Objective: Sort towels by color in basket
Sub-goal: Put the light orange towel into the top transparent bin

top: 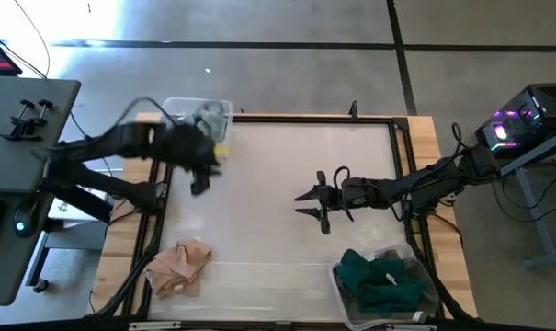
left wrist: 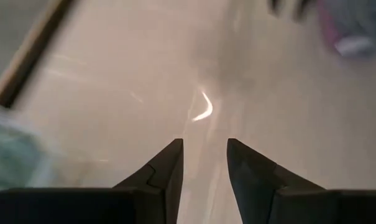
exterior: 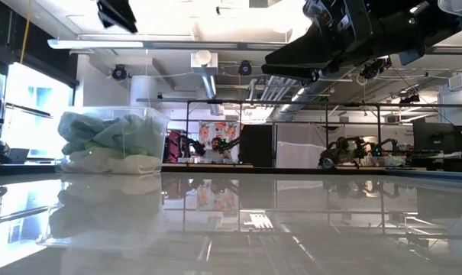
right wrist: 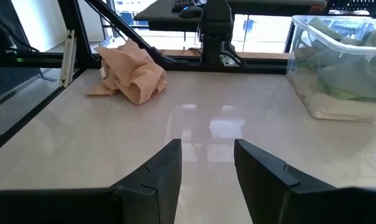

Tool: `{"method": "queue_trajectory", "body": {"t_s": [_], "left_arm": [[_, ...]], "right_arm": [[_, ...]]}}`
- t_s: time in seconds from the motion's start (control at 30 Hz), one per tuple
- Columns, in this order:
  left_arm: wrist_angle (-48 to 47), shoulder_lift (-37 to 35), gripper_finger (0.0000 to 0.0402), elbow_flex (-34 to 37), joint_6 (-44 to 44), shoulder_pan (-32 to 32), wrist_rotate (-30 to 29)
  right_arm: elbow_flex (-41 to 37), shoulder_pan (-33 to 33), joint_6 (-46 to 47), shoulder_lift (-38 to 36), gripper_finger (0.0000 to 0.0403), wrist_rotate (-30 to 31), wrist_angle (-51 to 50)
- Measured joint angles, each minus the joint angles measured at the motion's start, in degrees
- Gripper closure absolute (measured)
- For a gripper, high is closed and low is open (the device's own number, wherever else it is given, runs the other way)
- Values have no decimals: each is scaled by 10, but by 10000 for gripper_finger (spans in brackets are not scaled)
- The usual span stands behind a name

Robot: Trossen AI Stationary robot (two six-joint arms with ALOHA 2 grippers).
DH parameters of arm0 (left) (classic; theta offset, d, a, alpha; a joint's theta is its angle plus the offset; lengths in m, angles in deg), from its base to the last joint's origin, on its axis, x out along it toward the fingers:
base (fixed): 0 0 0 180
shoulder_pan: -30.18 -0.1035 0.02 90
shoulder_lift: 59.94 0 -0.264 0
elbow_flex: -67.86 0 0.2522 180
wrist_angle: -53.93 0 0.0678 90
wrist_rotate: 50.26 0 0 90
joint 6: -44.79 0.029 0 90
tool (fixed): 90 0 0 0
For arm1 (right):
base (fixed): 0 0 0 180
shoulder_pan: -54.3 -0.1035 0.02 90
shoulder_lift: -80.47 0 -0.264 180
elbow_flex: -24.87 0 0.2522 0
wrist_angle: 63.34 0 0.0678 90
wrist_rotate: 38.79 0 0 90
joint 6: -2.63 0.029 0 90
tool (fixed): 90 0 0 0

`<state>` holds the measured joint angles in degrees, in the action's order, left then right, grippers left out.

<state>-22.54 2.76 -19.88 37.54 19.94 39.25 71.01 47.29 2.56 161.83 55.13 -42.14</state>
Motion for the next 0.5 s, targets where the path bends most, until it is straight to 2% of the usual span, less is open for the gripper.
{"method": "queue_trajectory", "body": {"t_s": [0.1,0.2,0.5], "left_arm": [[-10,22,297,0,-48,109,-44],[-34,53,298,0,-120,192,-51],[-164,178,296,1,-445,390,-49]], "right_arm": [[0,0,-5,0,258,0,6],[0,0,-6,0,258,0,14],[0,0,-30,0,258,0,29]]}}
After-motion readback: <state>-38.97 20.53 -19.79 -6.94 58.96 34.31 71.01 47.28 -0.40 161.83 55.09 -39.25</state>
